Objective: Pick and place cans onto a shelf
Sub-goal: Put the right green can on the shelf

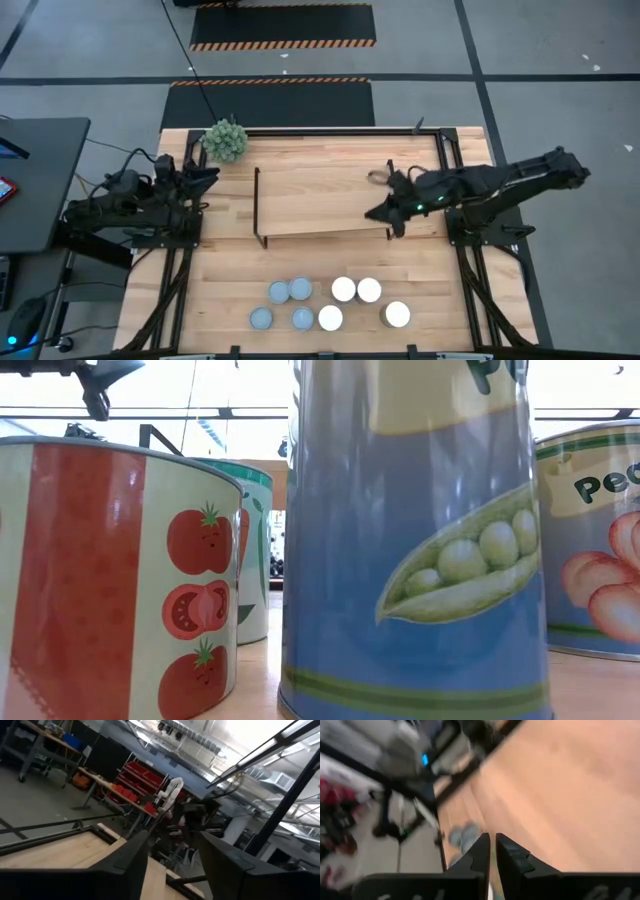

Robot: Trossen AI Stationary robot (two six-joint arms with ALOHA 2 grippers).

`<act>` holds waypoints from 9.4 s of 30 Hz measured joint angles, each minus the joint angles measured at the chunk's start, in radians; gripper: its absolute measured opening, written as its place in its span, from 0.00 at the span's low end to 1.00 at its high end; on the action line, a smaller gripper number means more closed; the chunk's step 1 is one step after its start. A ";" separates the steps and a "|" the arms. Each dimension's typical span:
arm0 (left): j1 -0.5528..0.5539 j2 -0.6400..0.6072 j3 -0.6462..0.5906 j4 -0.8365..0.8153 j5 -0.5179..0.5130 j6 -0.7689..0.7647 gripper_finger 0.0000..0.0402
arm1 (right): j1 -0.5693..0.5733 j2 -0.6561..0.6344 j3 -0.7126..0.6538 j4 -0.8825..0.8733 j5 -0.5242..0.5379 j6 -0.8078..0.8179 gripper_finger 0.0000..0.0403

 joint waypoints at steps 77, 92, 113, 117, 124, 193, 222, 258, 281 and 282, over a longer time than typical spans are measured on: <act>0.000 0.000 0.000 -0.078 0.008 -0.054 0.50 | 0.521 0.651 0.406 -0.515 -0.077 -0.381 0.88; 0.000 0.000 0.000 -0.078 0.008 -0.053 0.50 | 0.618 0.650 0.345 -0.488 0.060 -0.328 0.99; 0.000 0.000 0.000 -0.078 0.008 -0.053 0.50 | 0.652 0.650 0.267 -0.371 0.084 -0.342 0.99; 0.000 0.000 0.000 -0.078 0.008 -0.053 0.50 | 0.652 0.650 0.254 -0.353 0.102 -0.346 0.99; 0.000 0.000 0.000 -0.078 0.008 -0.053 0.50 | 0.652 0.650 0.179 -0.267 0.114 -0.354 0.99; 0.000 0.000 -0.001 -0.063 -0.023 0.000 0.50 | 0.138 0.449 0.725 -0.939 0.092 -0.676 0.78; 0.000 0.000 -0.001 -0.063 -0.049 0.003 0.50 | -0.516 0.386 0.541 -0.800 -0.171 -1.235 0.78; 0.000 0.000 -0.001 -0.062 -0.049 -0.002 0.50 | -0.592 0.386 0.483 -0.789 -0.132 -1.305 0.96; 0.000 0.000 -0.001 -0.063 -0.049 -0.002 0.50 | -0.591 0.386 0.552 -0.799 -0.111 -1.273 0.97; 0.000 0.000 -0.001 -0.063 -0.049 -0.003 0.50 | -0.591 0.386 0.560 -0.802 -0.112 -1.273 0.97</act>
